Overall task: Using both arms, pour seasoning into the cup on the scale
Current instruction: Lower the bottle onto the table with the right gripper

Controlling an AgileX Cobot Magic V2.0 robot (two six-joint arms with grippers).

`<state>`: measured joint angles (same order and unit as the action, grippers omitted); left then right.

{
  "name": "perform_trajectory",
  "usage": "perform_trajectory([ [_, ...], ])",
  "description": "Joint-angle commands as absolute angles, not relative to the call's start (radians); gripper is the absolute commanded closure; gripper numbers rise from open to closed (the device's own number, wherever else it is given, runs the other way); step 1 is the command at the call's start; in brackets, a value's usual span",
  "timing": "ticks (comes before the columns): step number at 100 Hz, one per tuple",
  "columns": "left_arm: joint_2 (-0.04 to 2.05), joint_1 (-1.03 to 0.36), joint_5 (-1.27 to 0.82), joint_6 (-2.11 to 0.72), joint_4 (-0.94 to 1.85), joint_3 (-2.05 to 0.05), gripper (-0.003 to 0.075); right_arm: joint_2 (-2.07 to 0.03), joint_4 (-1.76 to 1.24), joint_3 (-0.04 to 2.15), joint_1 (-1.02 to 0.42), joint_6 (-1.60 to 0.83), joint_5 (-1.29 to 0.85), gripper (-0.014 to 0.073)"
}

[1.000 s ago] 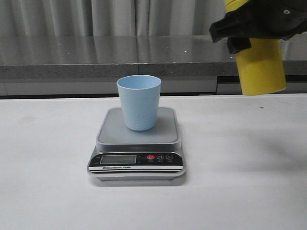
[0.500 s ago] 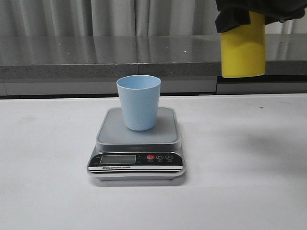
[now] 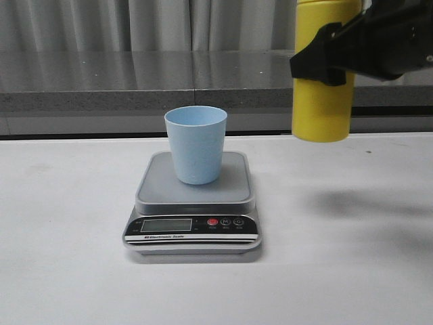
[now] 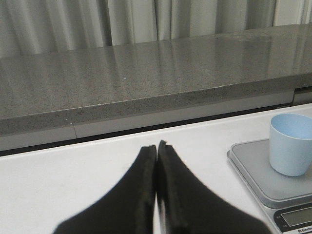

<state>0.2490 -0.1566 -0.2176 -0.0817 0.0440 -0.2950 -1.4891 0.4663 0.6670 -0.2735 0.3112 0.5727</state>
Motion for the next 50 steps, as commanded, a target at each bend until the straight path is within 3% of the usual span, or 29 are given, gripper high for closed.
perform_trajectory([
  [1, 0.257, -0.153, -0.141, -0.077, 0.045, -0.326, 0.074, -1.505, 0.404, 0.665, -0.267, 0.237, 0.761, 0.0254],
  [50, 0.257, -0.153, -0.141, -0.077, 0.045, -0.326, 0.074, -1.711, 0.367, 0.663, -0.265, 0.1, 0.873, 0.0254],
])
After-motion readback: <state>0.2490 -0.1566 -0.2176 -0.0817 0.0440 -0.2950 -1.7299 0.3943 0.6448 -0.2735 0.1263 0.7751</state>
